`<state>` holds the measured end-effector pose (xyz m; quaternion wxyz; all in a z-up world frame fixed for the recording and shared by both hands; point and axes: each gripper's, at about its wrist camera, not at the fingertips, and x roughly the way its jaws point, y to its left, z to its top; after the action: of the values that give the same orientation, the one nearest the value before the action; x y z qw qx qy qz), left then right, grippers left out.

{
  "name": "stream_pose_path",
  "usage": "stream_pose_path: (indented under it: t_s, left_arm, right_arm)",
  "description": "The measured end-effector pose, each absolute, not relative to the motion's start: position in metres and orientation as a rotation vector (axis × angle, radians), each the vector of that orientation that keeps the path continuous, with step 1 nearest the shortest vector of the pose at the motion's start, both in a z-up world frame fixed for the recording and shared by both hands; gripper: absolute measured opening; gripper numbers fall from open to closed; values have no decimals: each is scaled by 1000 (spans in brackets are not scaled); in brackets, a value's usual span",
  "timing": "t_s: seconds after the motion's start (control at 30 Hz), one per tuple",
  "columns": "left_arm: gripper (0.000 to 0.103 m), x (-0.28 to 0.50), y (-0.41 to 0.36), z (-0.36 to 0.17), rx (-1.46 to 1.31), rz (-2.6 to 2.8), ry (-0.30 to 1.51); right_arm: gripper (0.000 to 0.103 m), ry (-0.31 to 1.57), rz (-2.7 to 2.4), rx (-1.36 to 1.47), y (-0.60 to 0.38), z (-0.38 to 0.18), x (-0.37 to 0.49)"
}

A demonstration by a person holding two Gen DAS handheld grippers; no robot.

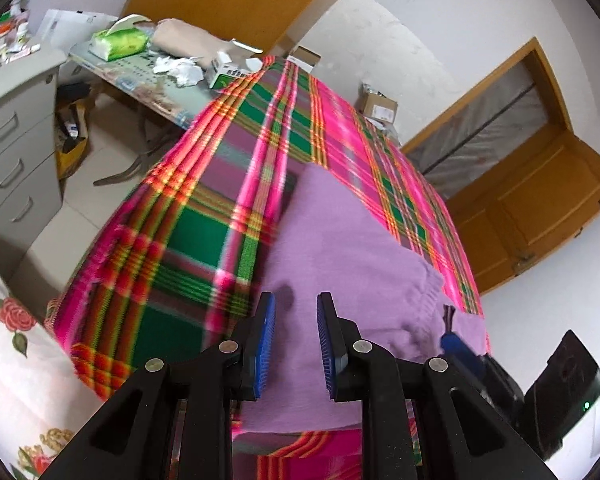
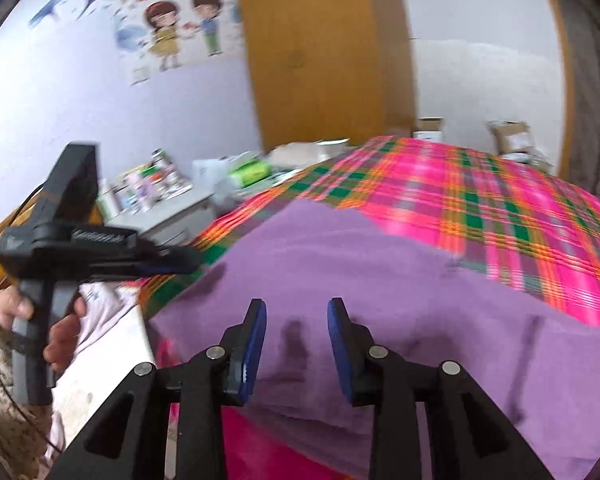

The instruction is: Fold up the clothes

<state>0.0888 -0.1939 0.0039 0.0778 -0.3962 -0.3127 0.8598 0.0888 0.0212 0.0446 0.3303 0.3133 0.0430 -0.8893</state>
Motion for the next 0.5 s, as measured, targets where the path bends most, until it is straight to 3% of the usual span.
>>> stream_pose_path:
  t_s: [0.3,0.5]
  left_arm:
    - [22,88,-210,-7,-1210,2542,-987]
    - [22,80,-218,-12,-1217,2549,-1010]
  right_arm:
    - [39,275,-2146,785,-55,23,114]
    - [51,385,-2127,761,-81,13,128]
